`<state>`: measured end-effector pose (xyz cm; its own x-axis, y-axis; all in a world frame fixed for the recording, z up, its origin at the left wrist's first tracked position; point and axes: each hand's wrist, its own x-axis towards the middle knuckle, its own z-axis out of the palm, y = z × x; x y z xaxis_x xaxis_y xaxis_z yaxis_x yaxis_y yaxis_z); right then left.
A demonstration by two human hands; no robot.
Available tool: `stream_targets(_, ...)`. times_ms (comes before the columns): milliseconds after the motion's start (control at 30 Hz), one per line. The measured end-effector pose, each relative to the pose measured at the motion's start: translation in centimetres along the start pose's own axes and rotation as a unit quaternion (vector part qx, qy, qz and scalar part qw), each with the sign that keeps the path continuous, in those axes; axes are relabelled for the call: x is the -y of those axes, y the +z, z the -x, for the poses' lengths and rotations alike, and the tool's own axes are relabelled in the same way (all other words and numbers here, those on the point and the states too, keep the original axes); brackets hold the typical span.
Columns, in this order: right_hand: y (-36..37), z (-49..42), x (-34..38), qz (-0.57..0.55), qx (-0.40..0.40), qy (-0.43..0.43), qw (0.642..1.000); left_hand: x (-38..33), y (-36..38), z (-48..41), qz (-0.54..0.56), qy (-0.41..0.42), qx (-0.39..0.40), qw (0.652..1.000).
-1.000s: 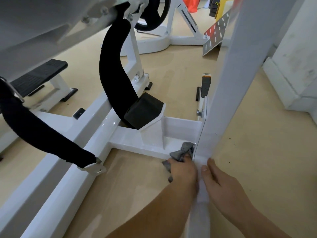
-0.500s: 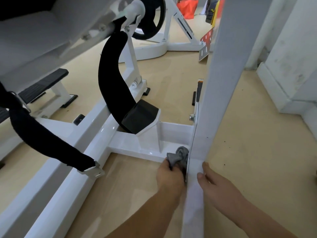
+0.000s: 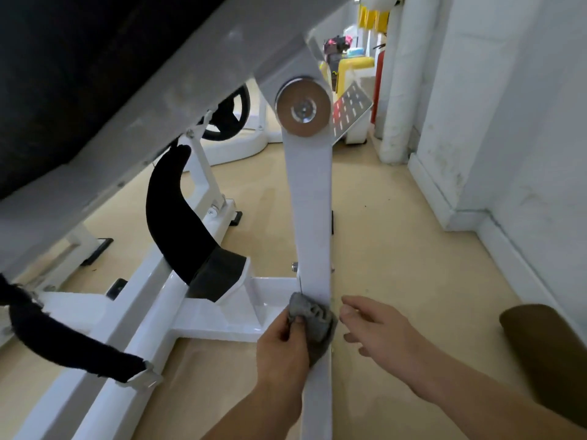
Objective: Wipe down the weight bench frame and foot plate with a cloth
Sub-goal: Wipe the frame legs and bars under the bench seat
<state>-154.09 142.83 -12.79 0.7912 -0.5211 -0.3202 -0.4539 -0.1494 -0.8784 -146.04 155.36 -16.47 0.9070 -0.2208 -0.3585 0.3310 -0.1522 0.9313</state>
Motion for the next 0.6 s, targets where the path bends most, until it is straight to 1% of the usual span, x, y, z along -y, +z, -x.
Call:
stream_targets(100, -1.1, 0.4, 2.3, -0.030, -0.006, -0.019, 0.999, -2.5, 0.9, 0.4, 0.015, 0.027, -0.013, 0.999)
stream_targets(200, -2.1, 0.3, 4.0, -0.016, -0.034, -0.051, 0.998, -4.5, 1.5, 1.2, 0.022, 0.041, -0.016, 0.999)
stream_targets(267, -2.8, 0.2, 5.4, -0.054, -0.069, -0.063, 0.994, -6.6, 2.6, 1.9, 0.025, 0.026, -0.034, 0.999)
stream_targets(333, -3.3, 0.3, 7.2, -0.124, -0.090, -0.069, 0.986, -9.8, 3.9, 3.0, -0.022, 0.013, -0.018, 0.999)
stream_targets(367, -3.5, 0.2, 8.0, -0.160, -0.098, -0.071, 0.980, -10.7, 3.9, 3.1, -0.041, 0.036, -0.025, 0.998)
stream_targets(433, -4.1, 0.0, 9.1, -0.205, -0.088, -0.078, 0.972, -13.3, 5.0, 3.6, -0.012, 0.047, -0.055, 0.997)
stream_targets(467, -4.5, 0.1, 9.4, -0.212, -0.079, -0.086, 0.970, -14.7, 6.2, 4.0, -0.025, 0.055, -0.082, 0.995)
stream_targets(500, -4.9, 0.1, 9.8, -0.219, -0.075, -0.095, 0.968, -16.0, 7.2, 5.1, -0.025, 0.082, -0.104, 0.991)
stream_targets(600, -6.3, 0.2, 10.2, -0.232, -0.081, -0.101, 0.964, -15.7, 8.2, 4.9, 0.033, 0.153, -0.148, 0.976)
